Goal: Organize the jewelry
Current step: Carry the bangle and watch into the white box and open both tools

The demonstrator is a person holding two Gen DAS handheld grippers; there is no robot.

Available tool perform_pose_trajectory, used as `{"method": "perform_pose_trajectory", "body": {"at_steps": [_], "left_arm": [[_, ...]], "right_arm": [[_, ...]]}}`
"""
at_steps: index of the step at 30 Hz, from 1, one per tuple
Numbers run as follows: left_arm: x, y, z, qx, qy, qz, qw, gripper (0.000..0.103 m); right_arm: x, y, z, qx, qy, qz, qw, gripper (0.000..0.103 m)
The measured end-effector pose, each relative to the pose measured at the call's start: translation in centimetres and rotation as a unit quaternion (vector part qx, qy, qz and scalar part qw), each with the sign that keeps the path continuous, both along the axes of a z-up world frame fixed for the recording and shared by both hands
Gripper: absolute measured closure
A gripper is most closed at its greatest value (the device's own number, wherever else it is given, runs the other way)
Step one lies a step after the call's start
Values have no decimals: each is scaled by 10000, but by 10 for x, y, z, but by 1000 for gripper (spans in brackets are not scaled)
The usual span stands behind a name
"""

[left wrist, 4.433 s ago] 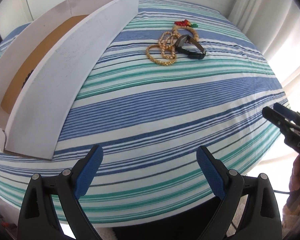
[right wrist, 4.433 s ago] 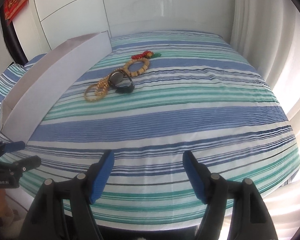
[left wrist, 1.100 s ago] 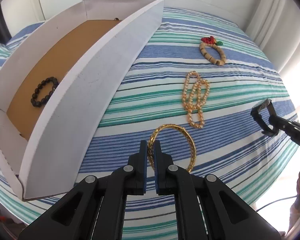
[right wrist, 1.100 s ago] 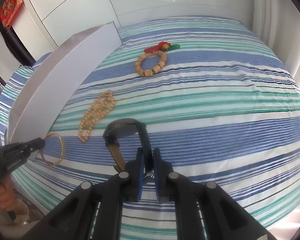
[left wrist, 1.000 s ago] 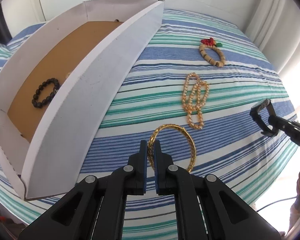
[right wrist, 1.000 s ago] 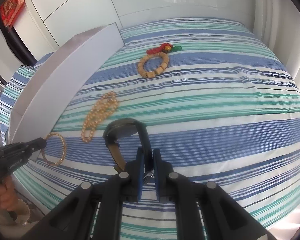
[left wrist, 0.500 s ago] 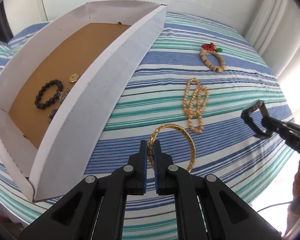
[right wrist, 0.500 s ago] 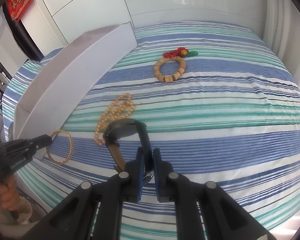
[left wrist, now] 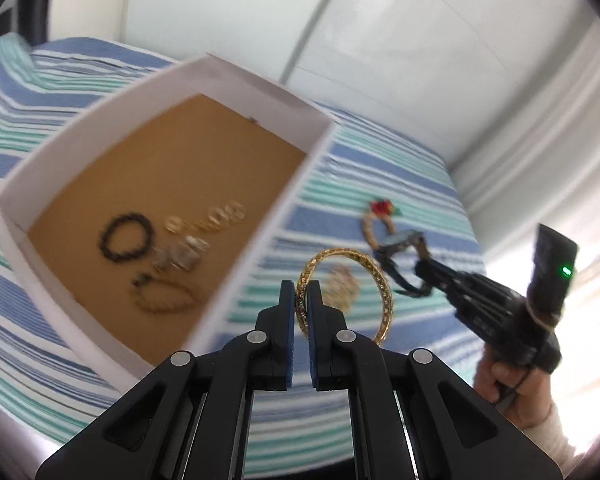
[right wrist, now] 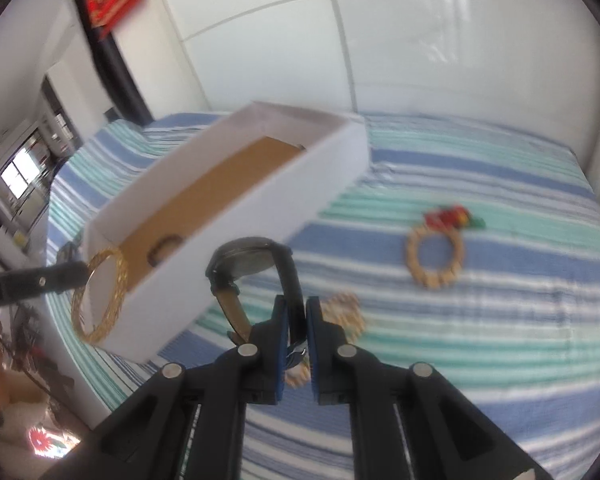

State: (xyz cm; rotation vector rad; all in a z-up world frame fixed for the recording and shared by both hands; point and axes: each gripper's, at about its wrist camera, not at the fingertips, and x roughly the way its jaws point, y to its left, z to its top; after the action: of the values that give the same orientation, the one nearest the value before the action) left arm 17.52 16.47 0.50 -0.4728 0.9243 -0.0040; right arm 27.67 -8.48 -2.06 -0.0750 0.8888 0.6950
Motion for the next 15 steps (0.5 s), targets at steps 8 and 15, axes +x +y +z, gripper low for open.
{"method": "perform_pose_trajectory", "body": {"at_steps": [8, 15], "left_arm": [[78, 79, -32, -207, 462, 1063, 9930, 100], [133, 112, -79, -175, 852, 1585, 9835, 100]], "right_arm": [[69, 109, 16, 194, -109, 690, 9974, 94], [129, 181, -34, -78, 354, 763, 9964, 94]]}}
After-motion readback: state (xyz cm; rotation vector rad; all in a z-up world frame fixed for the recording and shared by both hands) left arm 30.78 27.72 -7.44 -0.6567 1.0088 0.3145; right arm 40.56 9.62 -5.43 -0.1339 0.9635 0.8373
